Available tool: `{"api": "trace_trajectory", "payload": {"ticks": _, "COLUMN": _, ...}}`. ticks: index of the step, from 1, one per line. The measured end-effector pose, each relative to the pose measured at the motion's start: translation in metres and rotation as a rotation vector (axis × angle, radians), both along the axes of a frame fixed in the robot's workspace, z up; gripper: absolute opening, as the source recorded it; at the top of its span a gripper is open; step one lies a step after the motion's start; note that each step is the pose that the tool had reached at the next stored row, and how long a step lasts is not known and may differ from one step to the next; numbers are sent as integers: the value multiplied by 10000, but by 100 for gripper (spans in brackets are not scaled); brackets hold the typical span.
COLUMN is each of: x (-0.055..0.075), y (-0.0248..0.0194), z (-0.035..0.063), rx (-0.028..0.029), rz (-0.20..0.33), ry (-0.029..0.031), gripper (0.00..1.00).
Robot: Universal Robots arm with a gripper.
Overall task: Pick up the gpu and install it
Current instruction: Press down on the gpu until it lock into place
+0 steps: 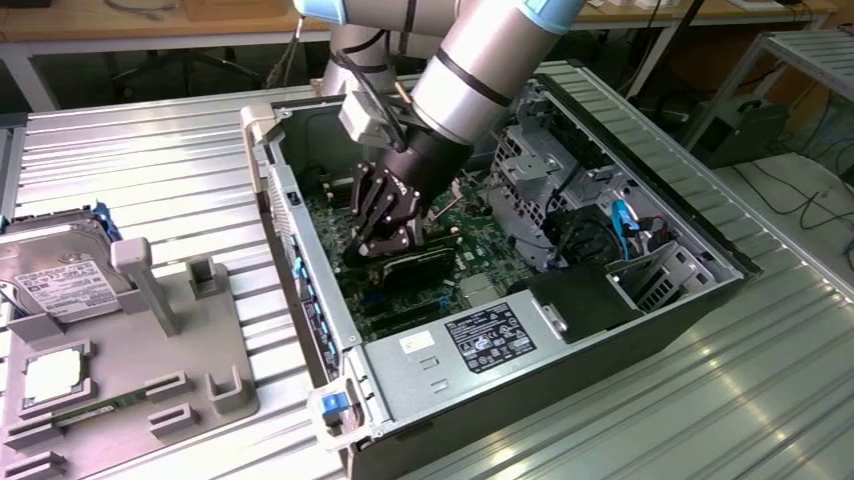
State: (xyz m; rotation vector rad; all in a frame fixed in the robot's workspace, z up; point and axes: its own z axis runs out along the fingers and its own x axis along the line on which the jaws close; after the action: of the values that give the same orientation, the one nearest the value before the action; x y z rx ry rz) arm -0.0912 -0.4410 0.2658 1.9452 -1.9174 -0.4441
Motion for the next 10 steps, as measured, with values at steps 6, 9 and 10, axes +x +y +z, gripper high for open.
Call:
{"api": "trace_trajectory", "payload": {"ticks": 6, "x": 0, "y": 7, "z": 55, "rx": 0, "rz": 8, "ry": -68, "gripper": 11}}
{"api": "trace_trajectory", "payload": {"ticks": 9, "x": -1, "y": 7, "z": 50, "rx": -1, "rz": 22, "ry": -517, "gripper": 11}}
{"api": "trace_trajectory", "payload": {"ticks": 10, "x": -2, "y": 7, "z": 48, "rx": -2, "rz": 23, "ry": -641, "gripper": 11}}
